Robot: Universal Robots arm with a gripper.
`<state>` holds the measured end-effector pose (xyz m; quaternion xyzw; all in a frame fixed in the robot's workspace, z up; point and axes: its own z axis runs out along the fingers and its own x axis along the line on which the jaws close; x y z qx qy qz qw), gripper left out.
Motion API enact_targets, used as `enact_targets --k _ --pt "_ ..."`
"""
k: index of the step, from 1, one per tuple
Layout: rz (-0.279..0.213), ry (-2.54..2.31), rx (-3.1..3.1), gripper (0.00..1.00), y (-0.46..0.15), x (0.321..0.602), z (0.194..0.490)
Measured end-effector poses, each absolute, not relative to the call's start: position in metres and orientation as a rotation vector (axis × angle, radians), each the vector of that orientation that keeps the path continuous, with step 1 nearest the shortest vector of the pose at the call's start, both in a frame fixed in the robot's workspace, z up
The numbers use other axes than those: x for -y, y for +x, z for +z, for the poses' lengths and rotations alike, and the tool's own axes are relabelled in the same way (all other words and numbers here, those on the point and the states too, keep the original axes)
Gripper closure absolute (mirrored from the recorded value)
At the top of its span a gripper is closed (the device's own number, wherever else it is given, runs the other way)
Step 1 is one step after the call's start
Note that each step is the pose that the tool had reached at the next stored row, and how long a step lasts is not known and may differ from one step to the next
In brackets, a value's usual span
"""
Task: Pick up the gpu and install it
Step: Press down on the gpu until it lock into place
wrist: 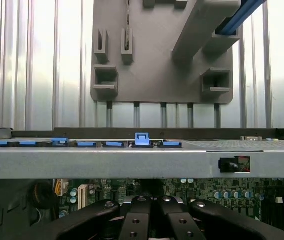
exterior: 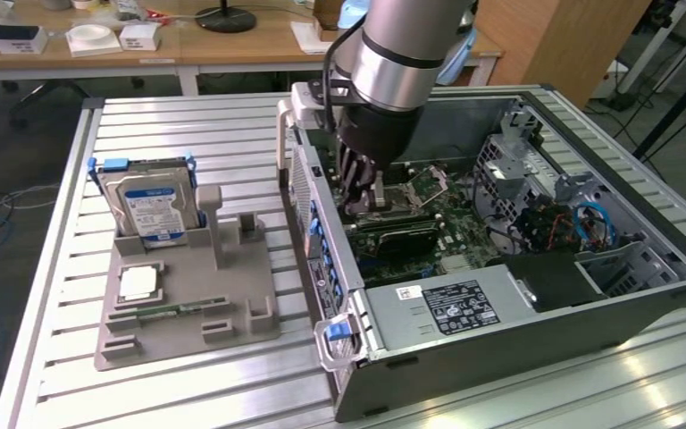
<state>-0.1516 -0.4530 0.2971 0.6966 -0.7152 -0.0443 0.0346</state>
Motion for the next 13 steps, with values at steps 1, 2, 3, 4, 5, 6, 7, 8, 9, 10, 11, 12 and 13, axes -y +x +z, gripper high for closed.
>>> enact_targets --k 1,2,3,4,5,6,7,8,9,10,11,12,13 --pt "-0.137 2.141 2.199 0.89 -0.1521 0.453 0.2971" --pt "-0.138 2.141 2.198 0.89 -0.1524 0.453 0.297" --pt "-0.14 2.14 2.197 0.89 -0.1526 0.453 0.2971" --pt "-0.143 2.138 2.195 0.89 -0.1529 0.4531 0.2971" --pt "-0.146 2.137 2.194 0.89 -0.1532 0.453 0.2972" --pt "-0.146 2.136 2.194 0.89 -0.1534 0.453 0.2971" --pt "-0.147 2.136 2.194 0.89 -0.1534 0.453 0.2971" --pt "-0.148 2.135 2.193 0.89 -0.1534 0.453 0.2971" --pt "-0.148 2.135 2.193 0.89 -0.1534 0.453 0.2971" --pt "-0.148 2.135 2.193 0.89 -0.1533 0.453 0.2971" --pt "-0.148 2.136 2.193 0.89 -0.1533 0.4529 0.2979" --pt "-0.148 2.136 2.193 0.89 -0.1533 0.4529 0.2993" --pt "-0.148 2.136 2.193 0.89 -0.1533 0.453 0.3007"
